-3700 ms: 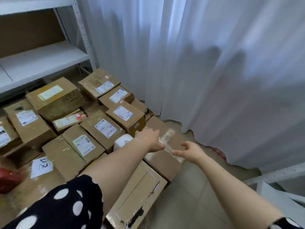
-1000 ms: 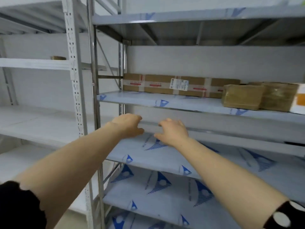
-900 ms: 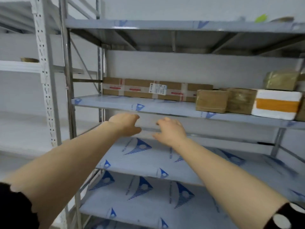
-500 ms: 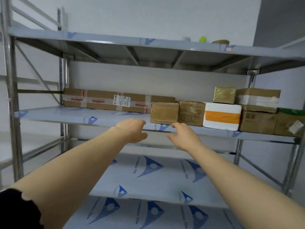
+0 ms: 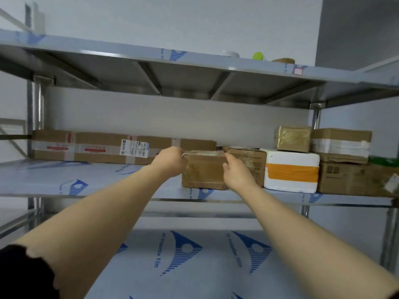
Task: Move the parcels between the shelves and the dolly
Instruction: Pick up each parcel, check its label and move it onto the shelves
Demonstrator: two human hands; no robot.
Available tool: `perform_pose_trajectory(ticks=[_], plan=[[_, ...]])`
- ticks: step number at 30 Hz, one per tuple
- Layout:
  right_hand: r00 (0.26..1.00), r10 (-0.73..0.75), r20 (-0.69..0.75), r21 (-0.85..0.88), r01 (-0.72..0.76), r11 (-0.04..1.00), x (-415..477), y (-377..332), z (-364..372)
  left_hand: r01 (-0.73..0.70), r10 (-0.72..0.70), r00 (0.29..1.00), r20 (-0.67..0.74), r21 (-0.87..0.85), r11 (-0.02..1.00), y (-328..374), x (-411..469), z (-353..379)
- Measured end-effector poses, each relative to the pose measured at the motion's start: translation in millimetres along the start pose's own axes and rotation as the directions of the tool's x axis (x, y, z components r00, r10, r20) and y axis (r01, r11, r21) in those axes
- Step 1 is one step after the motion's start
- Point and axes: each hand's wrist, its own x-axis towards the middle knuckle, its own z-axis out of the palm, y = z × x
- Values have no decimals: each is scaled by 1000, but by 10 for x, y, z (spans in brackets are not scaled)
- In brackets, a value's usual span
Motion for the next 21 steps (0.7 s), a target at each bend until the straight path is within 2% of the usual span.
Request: perform_pose_trajectory(ticks=[8, 12, 16, 19, 21], plan=[[997, 61, -40, 3, -61, 998, 378, -5, 254, -13, 17, 1000, 25, -138, 990, -44, 389, 194], [989, 5, -147, -27, -9, 1000, 379, -60, 279, 76, -113, 986, -126, -266, 961, -130, 391, 230], [989, -31, -145, 27, 36, 999, 350, -146, 314, 155, -222, 940, -260, -255, 955, -282, 305, 94], [988, -1, -154, 87, 14, 996, 334, -199, 303, 214, -292, 934, -206, -331, 919, -341, 214, -19], [987, 61, -146, 164, -37, 986, 329, -238, 285, 266, -349, 929, -121, -438, 859, -345, 140, -75]])
